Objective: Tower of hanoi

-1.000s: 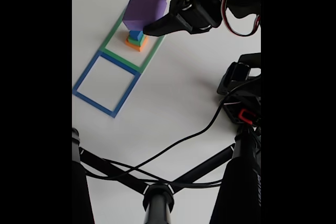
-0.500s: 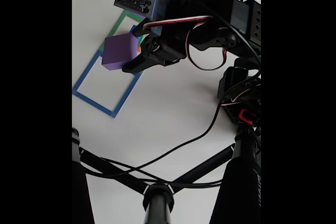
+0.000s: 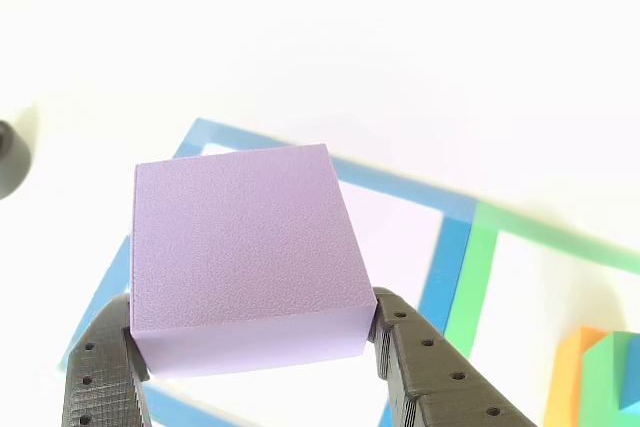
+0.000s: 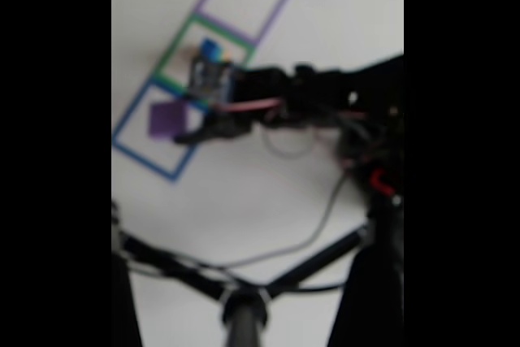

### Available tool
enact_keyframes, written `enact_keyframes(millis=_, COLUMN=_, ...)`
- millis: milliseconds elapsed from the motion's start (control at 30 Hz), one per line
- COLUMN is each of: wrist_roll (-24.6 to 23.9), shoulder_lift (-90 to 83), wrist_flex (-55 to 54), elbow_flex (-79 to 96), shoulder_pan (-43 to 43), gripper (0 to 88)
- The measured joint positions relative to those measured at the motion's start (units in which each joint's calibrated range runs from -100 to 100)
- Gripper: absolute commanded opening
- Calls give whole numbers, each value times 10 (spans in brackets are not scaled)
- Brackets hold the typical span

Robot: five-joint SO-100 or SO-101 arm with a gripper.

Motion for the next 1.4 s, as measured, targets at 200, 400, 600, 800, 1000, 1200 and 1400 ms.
enact_keyframes(millis=200, wrist_roll=0, shoulder_lift=122, wrist_flex=-170, elbow_flex=11, shoulder_pan=0, gripper=114)
enact_keyframes(millis=400, wrist_roll=0, shoulder_lift=220, wrist_flex=-282, elbow_flex=11, shoulder_pan=0, gripper=117)
enact_keyframes(millis=600, wrist_roll=0, shoulder_lift=295, wrist_flex=-352, elbow_flex=10, shoulder_pan=0, gripper=118)
enact_keyframes(millis=800, wrist_roll=0, shoulder_lift=359, wrist_flex=-413, elbow_flex=-2, shoulder_pan=0, gripper=117)
enact_keyframes(millis=1000, wrist_roll=0, shoulder_lift=424, wrist_flex=-461, elbow_flex=-37, shoulder_pan=0, gripper=121)
enact_keyframes(millis=1200, wrist_roll=0, shoulder_lift=466, wrist_flex=-486, elbow_flex=-61, shoulder_pan=0, gripper=122)
enact_keyframes(millis=1400, wrist_roll=0, shoulder_lift=479, wrist_flex=-505, elbow_flex=-61, shoulder_pan=0, gripper=134)
